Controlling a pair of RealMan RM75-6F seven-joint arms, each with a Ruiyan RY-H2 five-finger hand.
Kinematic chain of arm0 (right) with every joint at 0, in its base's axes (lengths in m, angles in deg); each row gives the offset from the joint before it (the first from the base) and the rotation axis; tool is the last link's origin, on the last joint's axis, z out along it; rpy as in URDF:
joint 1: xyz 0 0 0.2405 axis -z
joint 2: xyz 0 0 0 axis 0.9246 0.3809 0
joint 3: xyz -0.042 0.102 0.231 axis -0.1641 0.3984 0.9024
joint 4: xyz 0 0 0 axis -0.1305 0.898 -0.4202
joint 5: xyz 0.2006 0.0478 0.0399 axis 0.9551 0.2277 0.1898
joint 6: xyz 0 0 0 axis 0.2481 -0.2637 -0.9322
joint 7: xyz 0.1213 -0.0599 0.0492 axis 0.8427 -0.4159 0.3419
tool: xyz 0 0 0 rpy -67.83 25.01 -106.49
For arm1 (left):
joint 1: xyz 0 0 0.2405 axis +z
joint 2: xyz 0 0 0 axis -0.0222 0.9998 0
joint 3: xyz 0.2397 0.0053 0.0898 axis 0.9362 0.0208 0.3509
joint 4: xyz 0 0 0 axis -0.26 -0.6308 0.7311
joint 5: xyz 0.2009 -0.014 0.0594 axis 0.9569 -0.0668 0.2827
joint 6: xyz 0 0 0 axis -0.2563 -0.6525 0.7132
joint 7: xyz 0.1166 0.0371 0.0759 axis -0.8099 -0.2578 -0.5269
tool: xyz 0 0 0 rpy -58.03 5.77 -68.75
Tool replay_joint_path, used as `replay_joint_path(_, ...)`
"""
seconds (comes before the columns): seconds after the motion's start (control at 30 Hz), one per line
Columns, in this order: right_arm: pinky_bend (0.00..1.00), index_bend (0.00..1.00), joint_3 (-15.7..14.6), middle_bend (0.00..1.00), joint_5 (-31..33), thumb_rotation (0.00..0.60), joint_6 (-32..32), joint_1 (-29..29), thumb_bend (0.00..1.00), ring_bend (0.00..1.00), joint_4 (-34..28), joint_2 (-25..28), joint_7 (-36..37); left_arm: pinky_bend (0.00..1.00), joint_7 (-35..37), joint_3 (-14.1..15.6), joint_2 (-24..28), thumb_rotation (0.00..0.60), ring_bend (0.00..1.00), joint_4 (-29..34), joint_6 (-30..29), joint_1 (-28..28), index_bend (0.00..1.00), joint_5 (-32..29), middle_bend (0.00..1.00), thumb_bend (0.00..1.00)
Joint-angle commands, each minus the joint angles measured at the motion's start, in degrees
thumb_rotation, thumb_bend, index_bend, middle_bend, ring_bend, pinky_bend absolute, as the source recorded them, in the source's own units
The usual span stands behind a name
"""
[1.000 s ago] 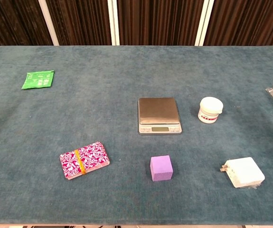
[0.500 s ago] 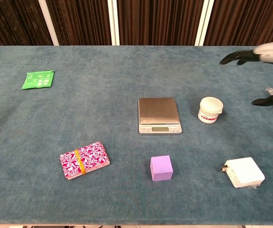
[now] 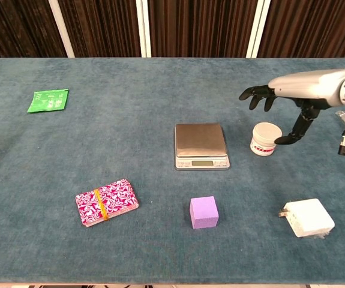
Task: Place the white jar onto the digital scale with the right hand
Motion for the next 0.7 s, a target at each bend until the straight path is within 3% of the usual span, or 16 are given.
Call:
replay_joint_path(0.03,0.0,0.03,-0.7,0.19,0.8,0.6,-0.1,-0.9,0.36,0.24,1.0,-1.1,-0.1,0.0,0.1,0.0,0.0,0.6,0.0,-0.1,0.1,0.0,0.05,-0.1,0.0,0.77)
replay_joint_path(0.7,0.01,0.11,-3.4,0.26,1.8,0.6,-0.4,-3.4,0.36,0.34,8.5,-5.7,3.4,0.0,-0.2,0.1,0.2,0.6,0.0,0.0,0.5,0.0,0.05,-0.2,0.0,0.77)
